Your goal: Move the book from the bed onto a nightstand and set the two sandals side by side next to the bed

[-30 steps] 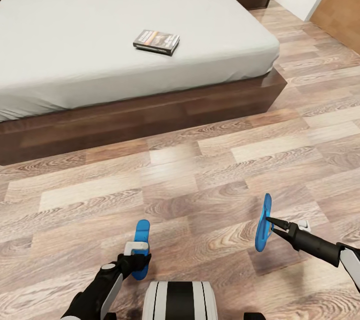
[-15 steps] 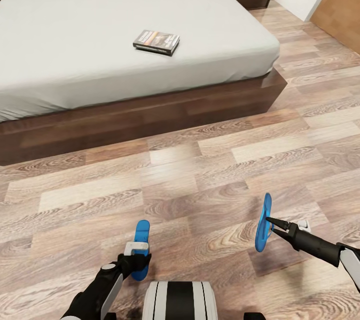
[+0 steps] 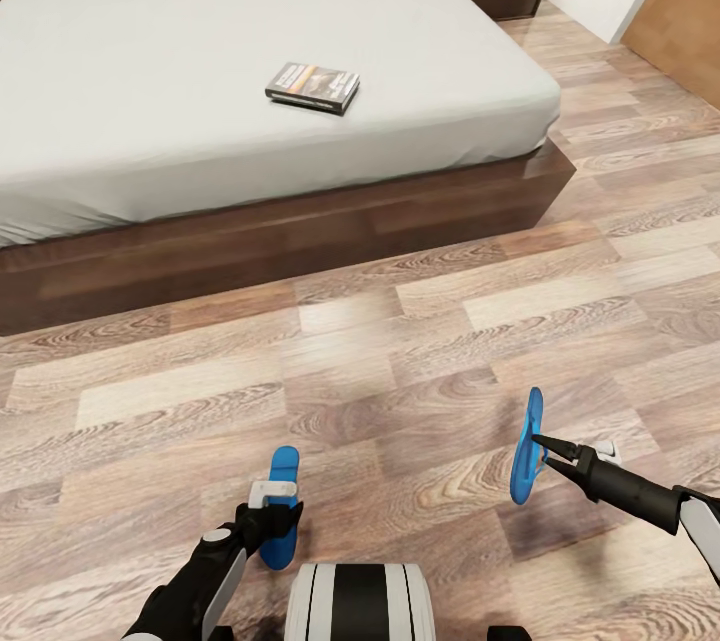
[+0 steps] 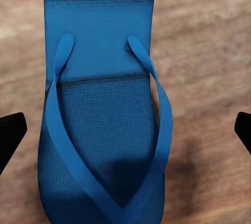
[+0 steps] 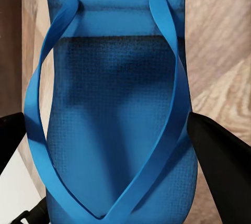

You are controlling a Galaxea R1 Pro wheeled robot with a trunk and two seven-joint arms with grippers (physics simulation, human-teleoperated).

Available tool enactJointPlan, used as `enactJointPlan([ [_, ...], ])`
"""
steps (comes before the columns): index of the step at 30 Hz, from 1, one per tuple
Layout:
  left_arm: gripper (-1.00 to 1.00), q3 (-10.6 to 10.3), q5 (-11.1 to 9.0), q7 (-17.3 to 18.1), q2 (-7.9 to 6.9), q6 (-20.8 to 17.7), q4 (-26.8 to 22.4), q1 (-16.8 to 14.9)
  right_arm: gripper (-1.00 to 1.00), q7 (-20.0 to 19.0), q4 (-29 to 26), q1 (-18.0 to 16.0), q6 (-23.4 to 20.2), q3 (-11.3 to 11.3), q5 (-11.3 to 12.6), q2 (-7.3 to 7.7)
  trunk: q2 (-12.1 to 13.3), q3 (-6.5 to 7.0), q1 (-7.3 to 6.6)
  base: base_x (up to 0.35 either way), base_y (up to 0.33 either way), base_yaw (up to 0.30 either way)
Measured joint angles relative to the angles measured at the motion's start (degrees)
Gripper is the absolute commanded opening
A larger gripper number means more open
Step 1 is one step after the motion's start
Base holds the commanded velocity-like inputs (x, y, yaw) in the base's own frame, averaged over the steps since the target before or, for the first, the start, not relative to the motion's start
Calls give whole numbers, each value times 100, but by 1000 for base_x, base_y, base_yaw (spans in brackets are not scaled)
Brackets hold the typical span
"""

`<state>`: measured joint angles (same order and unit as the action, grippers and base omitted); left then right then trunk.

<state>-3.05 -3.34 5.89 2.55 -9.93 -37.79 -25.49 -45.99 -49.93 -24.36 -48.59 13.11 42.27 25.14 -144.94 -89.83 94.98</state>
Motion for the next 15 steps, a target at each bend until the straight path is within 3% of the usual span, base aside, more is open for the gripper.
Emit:
enactJointPlan([
  [7, 100, 2, 0, -30, 0, -5, 1, 0, -100, 0, 0, 1, 0, 0, -1, 0, 0, 0, 0, 0, 0, 0],
  [12, 100, -6, -16, -611, 15, -4, 1, 0, -100, 0, 0, -3, -1, 0, 1, 0, -5, -89, 10, 0, 0, 0],
  [15, 100, -4, -22, -768, 19, -4, 1, 0, -100, 0, 0, -2, 1, 0, -1, 0, -5, -89, 10, 0, 0, 0],
])
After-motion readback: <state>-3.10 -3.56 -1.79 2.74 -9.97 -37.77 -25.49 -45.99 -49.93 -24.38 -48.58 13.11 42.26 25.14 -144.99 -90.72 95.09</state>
